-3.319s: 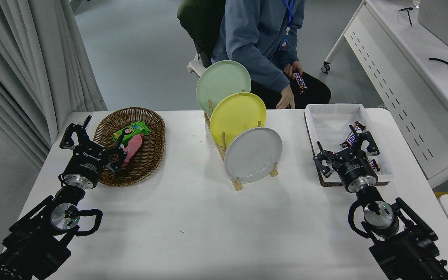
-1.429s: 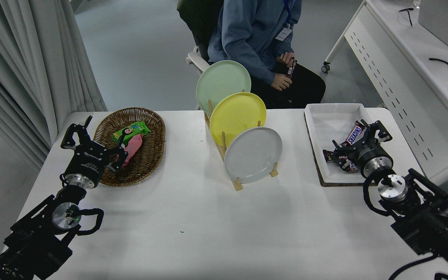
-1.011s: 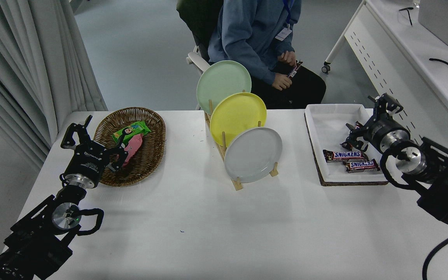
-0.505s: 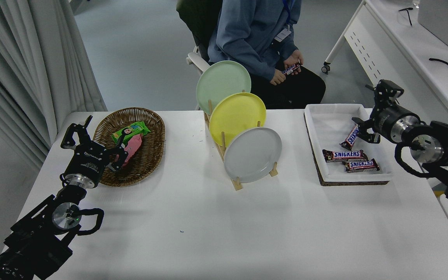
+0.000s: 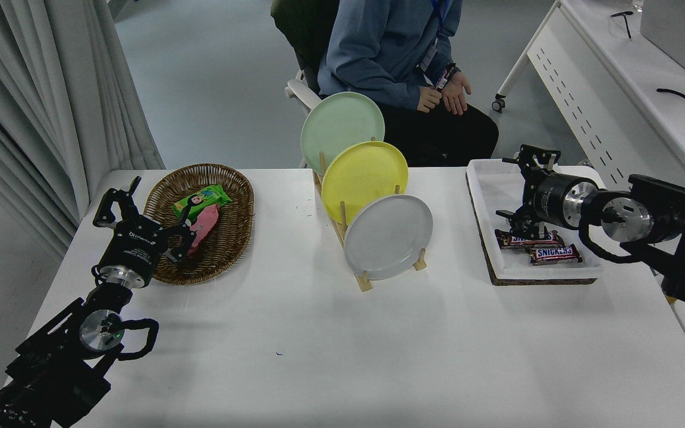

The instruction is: Place the plate on the table

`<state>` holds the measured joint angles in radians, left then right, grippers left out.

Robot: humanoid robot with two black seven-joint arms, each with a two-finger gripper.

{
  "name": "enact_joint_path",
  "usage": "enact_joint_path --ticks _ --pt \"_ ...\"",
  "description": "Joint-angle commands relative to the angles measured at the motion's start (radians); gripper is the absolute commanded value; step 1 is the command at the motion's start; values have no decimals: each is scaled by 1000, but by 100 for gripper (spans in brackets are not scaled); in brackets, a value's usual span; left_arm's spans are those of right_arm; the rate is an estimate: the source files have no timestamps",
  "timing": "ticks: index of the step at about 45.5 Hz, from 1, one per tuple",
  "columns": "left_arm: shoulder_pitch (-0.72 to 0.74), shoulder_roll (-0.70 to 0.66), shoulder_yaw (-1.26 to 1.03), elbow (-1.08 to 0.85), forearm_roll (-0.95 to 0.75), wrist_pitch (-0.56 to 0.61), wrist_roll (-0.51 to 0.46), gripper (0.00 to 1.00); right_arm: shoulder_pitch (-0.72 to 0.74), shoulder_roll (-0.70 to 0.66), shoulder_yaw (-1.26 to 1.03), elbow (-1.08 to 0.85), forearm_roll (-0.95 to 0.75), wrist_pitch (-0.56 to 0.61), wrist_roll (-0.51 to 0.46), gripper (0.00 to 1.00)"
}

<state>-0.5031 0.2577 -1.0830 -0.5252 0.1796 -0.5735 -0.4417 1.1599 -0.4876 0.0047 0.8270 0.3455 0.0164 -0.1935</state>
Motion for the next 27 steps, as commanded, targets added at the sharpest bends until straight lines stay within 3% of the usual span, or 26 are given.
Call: enact_joint_path --ticks 1,7,27 --pt "0 0 0 1 0 1 0 100 34 89 46 11 1 -41 -80 100" --pt "0 0 0 1 0 0 0 100 34 98 67 35 -13 -134 -80 100" --pt "0 0 0 -1 0 0 0 100 57 225 43 -11 -152 -124 -78 100"
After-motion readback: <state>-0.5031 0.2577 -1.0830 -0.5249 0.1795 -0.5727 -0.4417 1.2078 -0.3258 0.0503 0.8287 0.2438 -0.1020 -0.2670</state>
